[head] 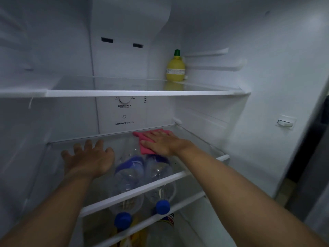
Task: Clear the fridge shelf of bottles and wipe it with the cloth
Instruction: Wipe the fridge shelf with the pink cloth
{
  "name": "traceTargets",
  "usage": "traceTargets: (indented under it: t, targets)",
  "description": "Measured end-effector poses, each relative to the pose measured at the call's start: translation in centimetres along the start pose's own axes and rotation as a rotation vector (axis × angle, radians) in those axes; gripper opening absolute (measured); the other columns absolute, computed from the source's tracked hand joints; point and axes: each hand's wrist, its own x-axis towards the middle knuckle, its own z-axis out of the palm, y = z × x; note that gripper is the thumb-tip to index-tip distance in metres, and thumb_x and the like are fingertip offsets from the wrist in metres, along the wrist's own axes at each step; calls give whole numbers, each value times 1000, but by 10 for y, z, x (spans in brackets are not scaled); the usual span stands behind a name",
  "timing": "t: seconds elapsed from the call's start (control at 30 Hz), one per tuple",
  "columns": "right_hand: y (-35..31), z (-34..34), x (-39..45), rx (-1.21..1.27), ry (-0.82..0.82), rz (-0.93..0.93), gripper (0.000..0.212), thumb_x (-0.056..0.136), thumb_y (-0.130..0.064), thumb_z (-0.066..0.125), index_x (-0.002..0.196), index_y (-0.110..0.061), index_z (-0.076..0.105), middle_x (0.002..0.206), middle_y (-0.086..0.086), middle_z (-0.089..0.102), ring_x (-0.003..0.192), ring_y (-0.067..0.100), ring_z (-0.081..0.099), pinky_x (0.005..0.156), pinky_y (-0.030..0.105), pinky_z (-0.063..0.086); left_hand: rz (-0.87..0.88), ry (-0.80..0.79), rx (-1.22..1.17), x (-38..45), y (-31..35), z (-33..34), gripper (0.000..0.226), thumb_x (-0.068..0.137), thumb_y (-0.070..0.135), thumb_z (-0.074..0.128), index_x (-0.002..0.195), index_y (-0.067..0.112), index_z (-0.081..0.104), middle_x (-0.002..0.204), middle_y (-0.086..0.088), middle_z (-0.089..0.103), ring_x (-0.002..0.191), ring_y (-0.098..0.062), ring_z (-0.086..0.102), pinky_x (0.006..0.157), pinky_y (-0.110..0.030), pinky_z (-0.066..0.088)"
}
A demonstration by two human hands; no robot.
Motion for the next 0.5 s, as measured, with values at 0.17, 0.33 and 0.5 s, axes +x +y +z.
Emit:
traceTargets:
  t: [0.17,0.33,0.5]
  targets:
    - [63,-10,-14,-40,0,222,73,94,-77,8,159,-45,-2,171,-3,8,157,21,5,124,45,-4,1,6,-14,2,1,0,63,97,50,17,156,30,12,166,-2,6,152,-33,7,119,-56,5]
    - [63,-7,-47,-86,-15,228,64,102,-63,14,161,-39,4,171,4,6,157,27,3,124,49,-9,2,8,-12,2,0,-1,63,97,50,17,157,30,13,166,-2,7,151,-33,8,119,-57,6]
    - [48,-4,-82,-50,-36,396,99,77,-89,1,162,-38,1,172,4,1,157,27,-7,124,49,-8,11,-7,-6,-4,0,-4,63,99,49,16,157,27,11,166,-5,6,152,-35,6,119,-58,4]
